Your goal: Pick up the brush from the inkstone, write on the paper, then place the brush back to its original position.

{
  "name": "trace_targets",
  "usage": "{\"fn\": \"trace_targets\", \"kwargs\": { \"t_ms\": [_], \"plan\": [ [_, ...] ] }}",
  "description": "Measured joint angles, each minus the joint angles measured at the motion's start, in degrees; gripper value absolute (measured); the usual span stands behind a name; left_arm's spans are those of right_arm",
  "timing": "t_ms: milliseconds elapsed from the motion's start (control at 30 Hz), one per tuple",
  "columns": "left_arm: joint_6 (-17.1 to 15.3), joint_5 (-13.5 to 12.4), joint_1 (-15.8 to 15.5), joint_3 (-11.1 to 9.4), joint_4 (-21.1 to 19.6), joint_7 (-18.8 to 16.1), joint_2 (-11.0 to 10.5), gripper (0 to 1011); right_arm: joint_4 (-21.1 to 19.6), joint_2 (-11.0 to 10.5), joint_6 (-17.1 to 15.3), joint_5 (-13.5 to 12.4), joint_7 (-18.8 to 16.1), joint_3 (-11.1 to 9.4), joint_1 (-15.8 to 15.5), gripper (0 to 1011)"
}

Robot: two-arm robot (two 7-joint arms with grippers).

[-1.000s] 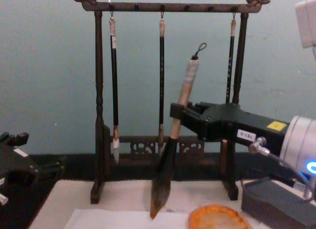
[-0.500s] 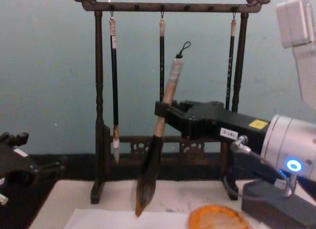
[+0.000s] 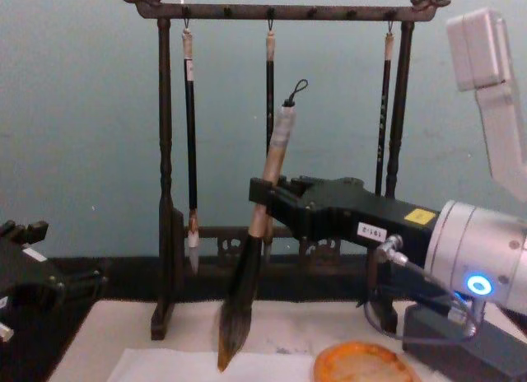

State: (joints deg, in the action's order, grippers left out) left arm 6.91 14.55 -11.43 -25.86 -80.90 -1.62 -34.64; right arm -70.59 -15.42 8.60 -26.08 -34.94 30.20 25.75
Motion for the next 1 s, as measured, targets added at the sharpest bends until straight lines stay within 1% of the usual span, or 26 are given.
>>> {"fn": "trace_targets", "kwargs": {
  "t_ms": [300, 500, 1000],
  "plan": [
    [0.0, 0.0, 0.0, 0.0, 0.0, 0.0, 0.0, 1010, 1.57, 0.93, 0.45, 0.61, 0.04, 0.18, 0.34, 174],
    [0.0, 0.0, 0.0, 0.0, 0.0, 0.0, 0.0, 1010, 1.85, 1.1, 0.55, 0.98, 0.07, 0.24, 0.36, 174],
    [0.0, 0.0, 0.0, 0.0, 0.0, 0.0, 0.0, 1010, -0.16, -0.14, 0.54, 2.36, 0.89, -0.23, -0.91, 174]
  ]
}}
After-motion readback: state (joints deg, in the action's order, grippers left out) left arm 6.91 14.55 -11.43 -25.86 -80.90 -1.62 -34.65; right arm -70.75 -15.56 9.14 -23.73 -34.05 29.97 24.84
